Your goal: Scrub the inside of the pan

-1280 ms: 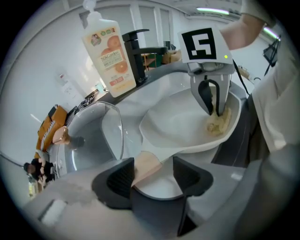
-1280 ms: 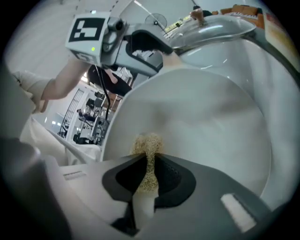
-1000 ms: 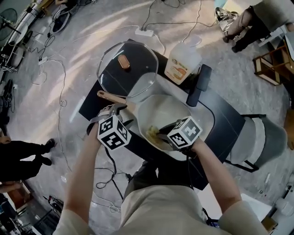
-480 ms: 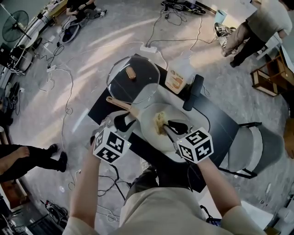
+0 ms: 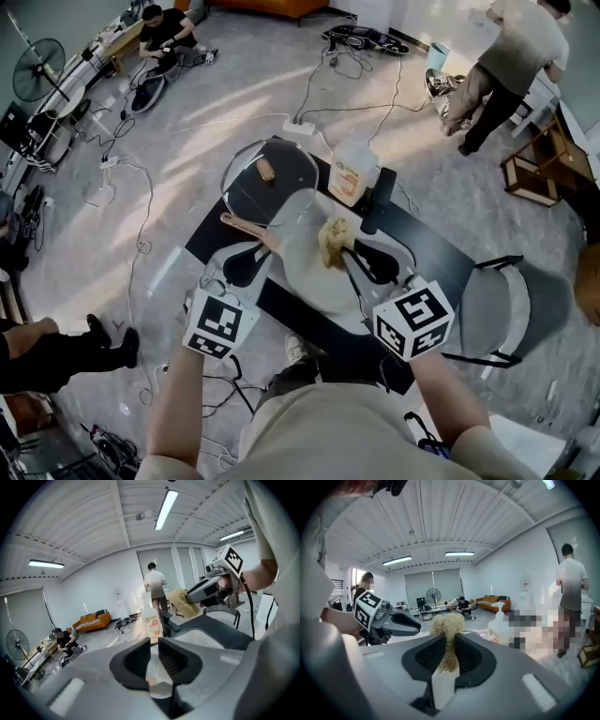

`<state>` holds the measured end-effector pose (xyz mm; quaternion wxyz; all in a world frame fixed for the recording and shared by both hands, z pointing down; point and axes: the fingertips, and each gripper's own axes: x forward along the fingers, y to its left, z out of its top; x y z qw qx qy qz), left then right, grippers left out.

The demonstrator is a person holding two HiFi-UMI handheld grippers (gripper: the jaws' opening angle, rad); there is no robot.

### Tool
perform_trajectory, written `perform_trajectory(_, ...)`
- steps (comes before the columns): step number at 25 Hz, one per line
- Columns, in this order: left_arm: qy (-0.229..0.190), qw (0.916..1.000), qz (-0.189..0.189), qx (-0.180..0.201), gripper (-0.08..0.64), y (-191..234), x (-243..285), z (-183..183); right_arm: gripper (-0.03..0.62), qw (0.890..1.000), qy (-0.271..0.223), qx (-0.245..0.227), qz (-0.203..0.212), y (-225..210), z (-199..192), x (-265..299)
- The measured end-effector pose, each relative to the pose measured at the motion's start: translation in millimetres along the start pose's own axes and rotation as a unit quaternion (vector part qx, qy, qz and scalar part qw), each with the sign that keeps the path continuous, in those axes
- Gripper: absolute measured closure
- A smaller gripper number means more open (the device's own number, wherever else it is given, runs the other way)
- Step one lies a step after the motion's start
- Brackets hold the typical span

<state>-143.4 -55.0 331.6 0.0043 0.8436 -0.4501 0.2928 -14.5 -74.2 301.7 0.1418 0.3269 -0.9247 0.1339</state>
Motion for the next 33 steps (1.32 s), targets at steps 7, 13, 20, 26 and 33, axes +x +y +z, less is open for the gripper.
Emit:
perform_trajectory(7,-0.060,0.9977,0.026,-0.019,0.541,2,-34,37,0.526,0.998,-0.060,-0.016,-0.015,6,44,-38)
perform_trajectory(13,-0.119,0.9907,0.053,-0.040,0.557,1,-64,65,0.526,0.992,-0.084,-0.085,-0.040,16,67,-65)
perform_trajectory(20,-0.148,0.9842,0.067,-0.071,0.558,-10,-78,78,0.526,0.988,-0.089,-0.119,-0.051,30,76,-82)
perform_trajectory(26,-0.146,0.9849,0.054,-0.075,0.558,-22,-83,84,0.525,0.986,-0.102,-0.122,-0.052,29,82,-99)
perform_trajectory(33,-0.141,0.9858,0.059,-0.070,0.558,-24,-85,80,0.525,0.986,-0.097,-0.124,-0.057,23,71,-101)
